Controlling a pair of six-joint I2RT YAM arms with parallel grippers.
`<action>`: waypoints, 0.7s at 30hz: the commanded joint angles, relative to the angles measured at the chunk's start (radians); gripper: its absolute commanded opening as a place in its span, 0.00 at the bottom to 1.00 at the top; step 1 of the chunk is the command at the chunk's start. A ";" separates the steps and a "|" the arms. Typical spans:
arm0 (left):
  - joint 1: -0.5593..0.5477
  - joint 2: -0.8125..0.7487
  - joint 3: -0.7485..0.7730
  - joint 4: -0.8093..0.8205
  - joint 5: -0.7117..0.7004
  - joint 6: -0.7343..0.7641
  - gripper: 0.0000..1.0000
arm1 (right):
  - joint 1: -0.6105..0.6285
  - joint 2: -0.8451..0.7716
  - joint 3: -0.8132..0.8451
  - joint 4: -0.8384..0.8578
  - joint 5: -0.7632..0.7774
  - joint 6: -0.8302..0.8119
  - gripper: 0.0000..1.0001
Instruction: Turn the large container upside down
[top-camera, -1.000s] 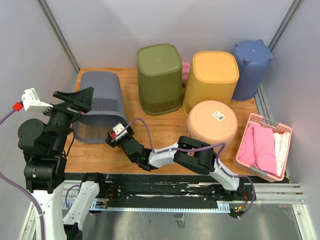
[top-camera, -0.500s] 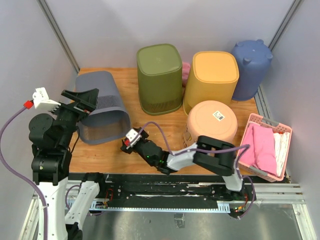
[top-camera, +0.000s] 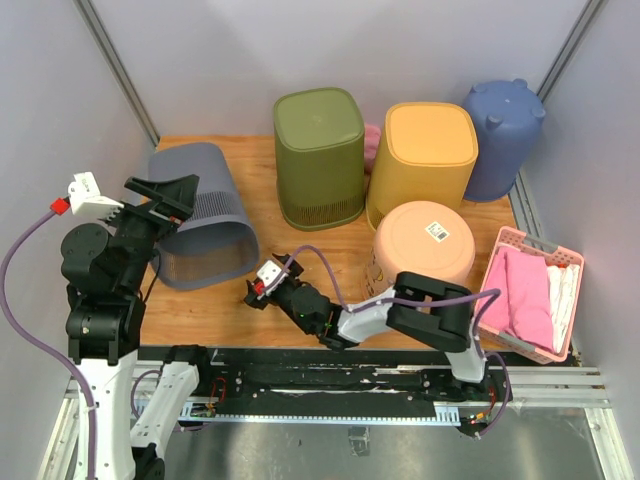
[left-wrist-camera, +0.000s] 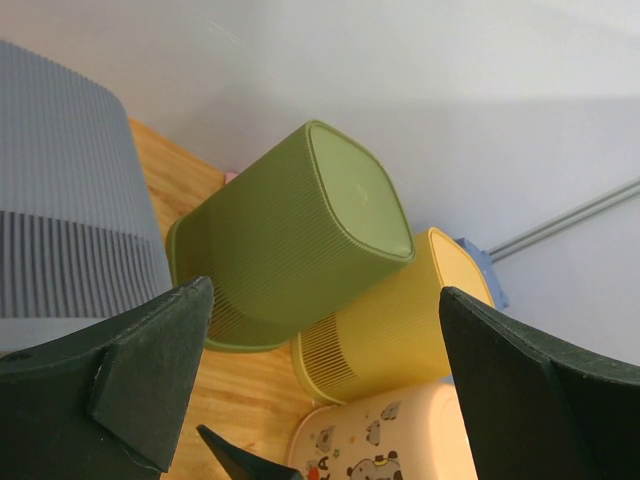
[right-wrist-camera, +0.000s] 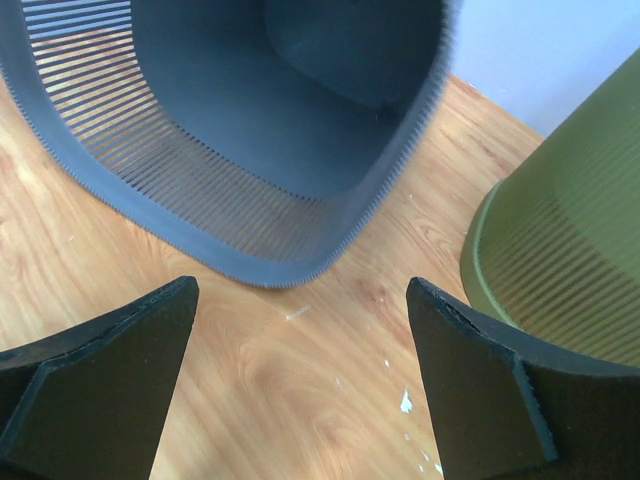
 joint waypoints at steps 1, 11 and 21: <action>-0.003 -0.011 -0.002 0.027 -0.008 0.001 0.99 | -0.034 0.106 0.149 0.064 0.067 -0.046 0.88; -0.003 -0.014 0.004 0.000 -0.018 0.021 0.99 | -0.109 0.291 0.446 -0.073 0.056 -0.036 0.86; -0.003 -0.008 -0.007 0.010 -0.020 0.023 0.99 | -0.132 0.146 0.237 0.040 -0.127 -0.019 0.00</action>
